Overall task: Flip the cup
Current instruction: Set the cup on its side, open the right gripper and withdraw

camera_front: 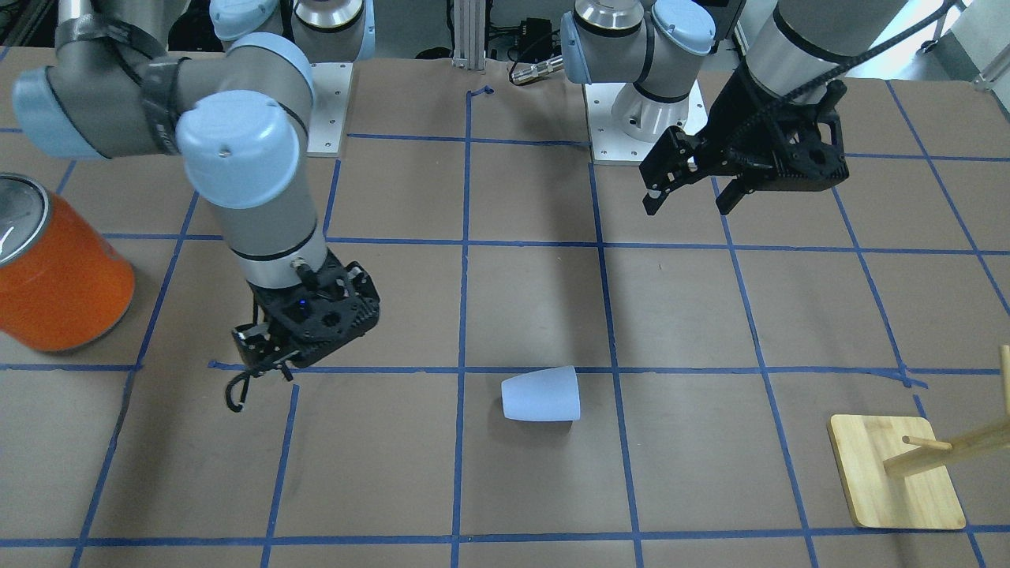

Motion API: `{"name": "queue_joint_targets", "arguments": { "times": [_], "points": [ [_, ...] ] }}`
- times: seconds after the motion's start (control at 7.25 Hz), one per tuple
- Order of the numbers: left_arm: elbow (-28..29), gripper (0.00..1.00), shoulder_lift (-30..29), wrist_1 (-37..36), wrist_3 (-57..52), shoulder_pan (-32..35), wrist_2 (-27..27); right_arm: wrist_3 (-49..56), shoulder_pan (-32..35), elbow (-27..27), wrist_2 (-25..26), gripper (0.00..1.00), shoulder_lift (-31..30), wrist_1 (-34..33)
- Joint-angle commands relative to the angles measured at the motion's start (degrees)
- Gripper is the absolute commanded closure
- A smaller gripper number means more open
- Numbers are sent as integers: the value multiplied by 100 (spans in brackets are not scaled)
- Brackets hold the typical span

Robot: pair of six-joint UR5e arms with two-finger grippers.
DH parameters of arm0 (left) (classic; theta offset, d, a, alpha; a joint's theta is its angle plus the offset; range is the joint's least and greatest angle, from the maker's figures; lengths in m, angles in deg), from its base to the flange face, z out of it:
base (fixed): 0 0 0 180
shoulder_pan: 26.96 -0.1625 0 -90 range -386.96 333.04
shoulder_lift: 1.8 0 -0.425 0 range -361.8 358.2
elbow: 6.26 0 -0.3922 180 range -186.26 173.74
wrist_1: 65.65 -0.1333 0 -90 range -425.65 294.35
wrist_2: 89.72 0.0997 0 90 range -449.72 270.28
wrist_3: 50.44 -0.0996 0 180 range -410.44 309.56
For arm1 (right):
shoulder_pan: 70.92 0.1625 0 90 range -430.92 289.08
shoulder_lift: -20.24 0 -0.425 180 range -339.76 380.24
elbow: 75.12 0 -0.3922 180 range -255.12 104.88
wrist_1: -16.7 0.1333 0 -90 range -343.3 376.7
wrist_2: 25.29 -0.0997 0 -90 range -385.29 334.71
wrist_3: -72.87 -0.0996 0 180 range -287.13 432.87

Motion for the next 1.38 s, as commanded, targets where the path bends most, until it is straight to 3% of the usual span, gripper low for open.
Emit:
{"name": "queue_joint_targets", "arguments": {
  "times": [0.0, 0.28, 0.55, 0.69, 0.83, 0.97, 1.24],
  "points": [
    [-166, 0, -488, -76, -377, -67, -842, -808, -399, -282, 129, 0, -678, 477],
    [-351, 0, -998, -663, -554, -163, -1223, -1329, -460, -229, 550, 0, -1283, 1458],
    [-588, 0, -1490, -1216, -687, -384, -1444, -2106, -583, -229, 534, 0, -1595, 2121],
    [-641, 0, -1693, -1376, -669, -384, -1461, -2365, -827, -185, 412, 0, -1595, 2158],
    [-659, 0, -1895, -1647, -634, -384, -1723, -2385, -1117, -54, -111, 0, -1560, 2158],
    [-677, 0, -2045, -2128, -704, -384, -2421, -2472, -1294, 25, -177, 0, -1560, 2167],
    [-799, 0, -2309, -2386, -1174, -384, -2569, -2482, -1261, 70, -187, 0, -1595, 2175]
  ]
}}
